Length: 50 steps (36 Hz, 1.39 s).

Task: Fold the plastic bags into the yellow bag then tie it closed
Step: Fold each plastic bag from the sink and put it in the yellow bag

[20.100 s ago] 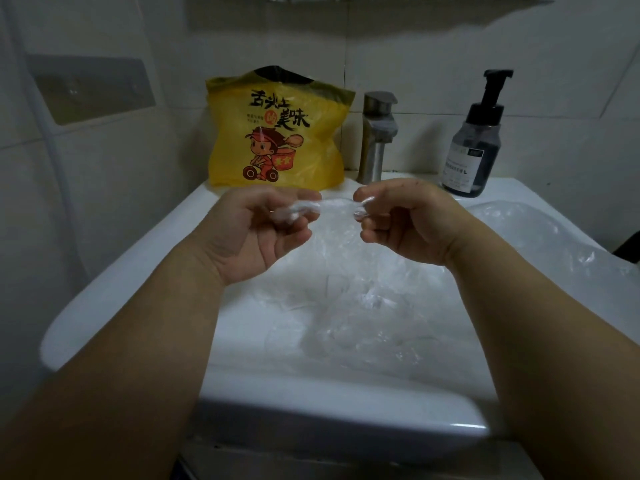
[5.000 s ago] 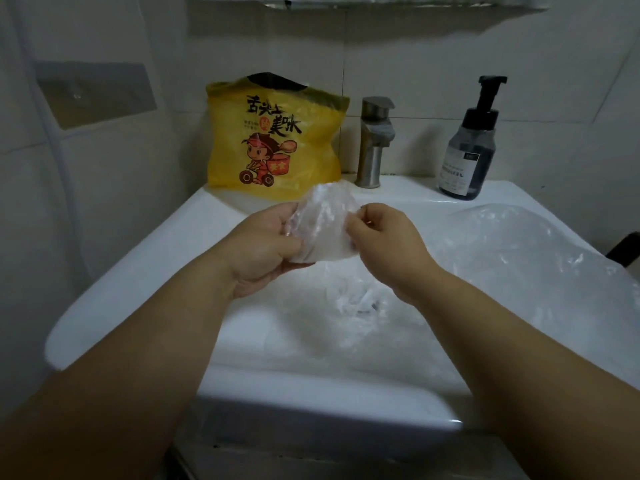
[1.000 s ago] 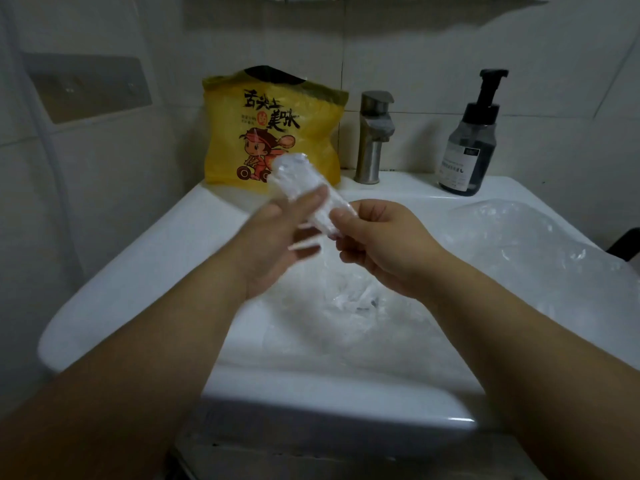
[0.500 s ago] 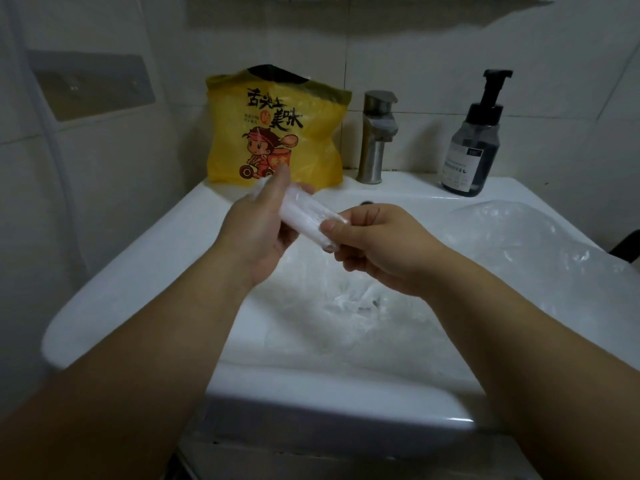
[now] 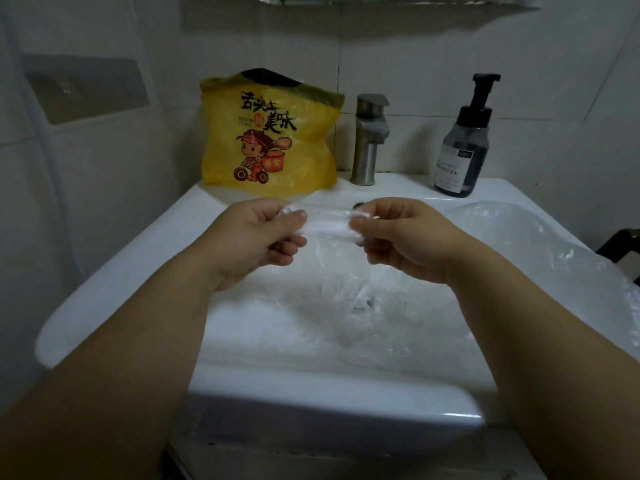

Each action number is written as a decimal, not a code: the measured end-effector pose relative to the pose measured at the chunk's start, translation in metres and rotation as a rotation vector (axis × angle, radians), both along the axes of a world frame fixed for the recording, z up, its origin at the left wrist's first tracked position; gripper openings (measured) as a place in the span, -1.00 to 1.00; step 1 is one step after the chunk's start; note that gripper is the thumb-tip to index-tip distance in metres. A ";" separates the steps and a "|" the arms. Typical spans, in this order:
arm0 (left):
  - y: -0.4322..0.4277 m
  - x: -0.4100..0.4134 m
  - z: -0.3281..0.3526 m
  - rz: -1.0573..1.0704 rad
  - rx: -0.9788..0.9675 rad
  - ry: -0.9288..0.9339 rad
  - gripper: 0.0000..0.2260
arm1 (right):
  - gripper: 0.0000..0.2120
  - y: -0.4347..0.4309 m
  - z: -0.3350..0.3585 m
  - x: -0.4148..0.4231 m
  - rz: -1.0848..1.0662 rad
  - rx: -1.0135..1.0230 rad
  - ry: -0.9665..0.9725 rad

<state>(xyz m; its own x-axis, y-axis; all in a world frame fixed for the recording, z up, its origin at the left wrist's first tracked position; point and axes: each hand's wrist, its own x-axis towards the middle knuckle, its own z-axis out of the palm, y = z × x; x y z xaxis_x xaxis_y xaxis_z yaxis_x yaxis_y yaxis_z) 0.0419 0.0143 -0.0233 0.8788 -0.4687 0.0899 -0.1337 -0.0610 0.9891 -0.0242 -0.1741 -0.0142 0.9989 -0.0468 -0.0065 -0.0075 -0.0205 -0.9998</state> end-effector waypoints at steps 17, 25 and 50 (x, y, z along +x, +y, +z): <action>0.004 -0.001 0.008 -0.164 -0.313 0.193 -0.87 | -0.86 0.000 0.006 -0.003 0.044 0.169 -0.139; -0.004 0.003 -0.004 -0.002 -0.177 -0.095 -0.95 | -0.87 -0.001 0.001 0.003 -0.077 -0.005 -0.128; -0.015 -0.002 -0.013 -0.271 -0.007 0.052 -0.35 | -0.81 0.042 -0.009 0.000 -0.103 -0.459 -0.250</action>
<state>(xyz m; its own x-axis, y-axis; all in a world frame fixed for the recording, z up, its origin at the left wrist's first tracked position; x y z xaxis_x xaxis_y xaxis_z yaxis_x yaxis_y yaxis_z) 0.0396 -0.0005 -0.0361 0.7249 -0.6869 0.0516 -0.0931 -0.0234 0.9954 -0.0242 -0.1325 -0.0233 0.9575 -0.0868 0.2751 0.2045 -0.4685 -0.8595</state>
